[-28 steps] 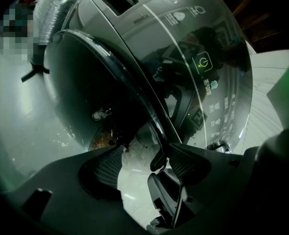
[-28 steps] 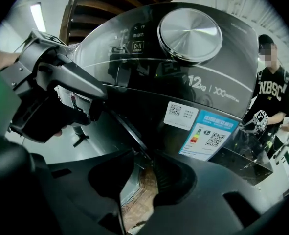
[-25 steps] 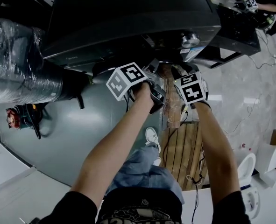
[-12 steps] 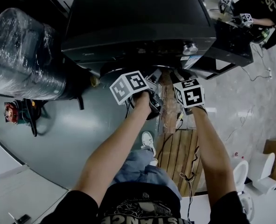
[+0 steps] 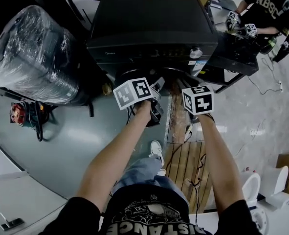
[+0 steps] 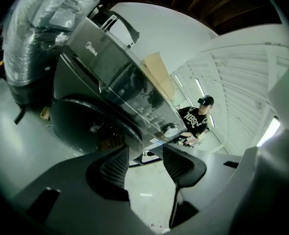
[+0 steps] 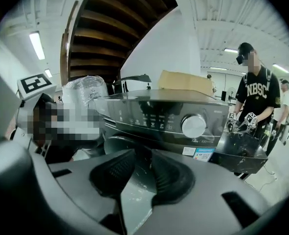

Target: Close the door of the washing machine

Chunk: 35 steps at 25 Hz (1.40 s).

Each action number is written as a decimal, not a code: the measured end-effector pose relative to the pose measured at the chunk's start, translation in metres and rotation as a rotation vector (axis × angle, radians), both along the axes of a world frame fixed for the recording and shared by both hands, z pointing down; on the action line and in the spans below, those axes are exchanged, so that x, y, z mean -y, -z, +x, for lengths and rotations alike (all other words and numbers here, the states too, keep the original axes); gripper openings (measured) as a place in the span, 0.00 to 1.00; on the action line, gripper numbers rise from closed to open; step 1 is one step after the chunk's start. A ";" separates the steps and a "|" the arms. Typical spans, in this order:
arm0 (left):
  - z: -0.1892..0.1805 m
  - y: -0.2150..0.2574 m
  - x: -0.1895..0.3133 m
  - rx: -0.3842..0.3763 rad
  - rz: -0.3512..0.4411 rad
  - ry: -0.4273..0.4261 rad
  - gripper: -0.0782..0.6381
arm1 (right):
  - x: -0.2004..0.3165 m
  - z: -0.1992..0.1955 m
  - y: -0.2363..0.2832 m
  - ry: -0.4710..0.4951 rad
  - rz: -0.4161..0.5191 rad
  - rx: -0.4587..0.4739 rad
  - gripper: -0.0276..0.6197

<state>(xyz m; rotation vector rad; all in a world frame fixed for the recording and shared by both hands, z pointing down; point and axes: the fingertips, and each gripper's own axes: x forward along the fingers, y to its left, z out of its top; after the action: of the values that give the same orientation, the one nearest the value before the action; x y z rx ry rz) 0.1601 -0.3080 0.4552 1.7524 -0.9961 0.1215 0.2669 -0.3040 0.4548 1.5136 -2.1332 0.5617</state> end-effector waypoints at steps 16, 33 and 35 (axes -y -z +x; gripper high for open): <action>-0.042 0.107 -0.096 0.174 0.322 -0.131 0.34 | -0.106 -0.042 0.114 -0.005 0.172 0.079 0.18; -0.104 0.181 -0.137 0.377 0.617 -0.334 0.26 | -0.160 -0.094 0.210 -0.095 0.319 0.140 0.15; -0.122 0.190 -0.137 0.414 0.658 -0.337 0.25 | -0.163 -0.108 0.216 -0.106 0.328 0.141 0.15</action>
<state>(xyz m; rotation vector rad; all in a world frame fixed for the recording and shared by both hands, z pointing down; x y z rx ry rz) 0.0380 -0.1714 0.2655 2.5672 -1.0972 0.4219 0.1594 -0.1406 0.2384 1.8179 -2.3524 0.3758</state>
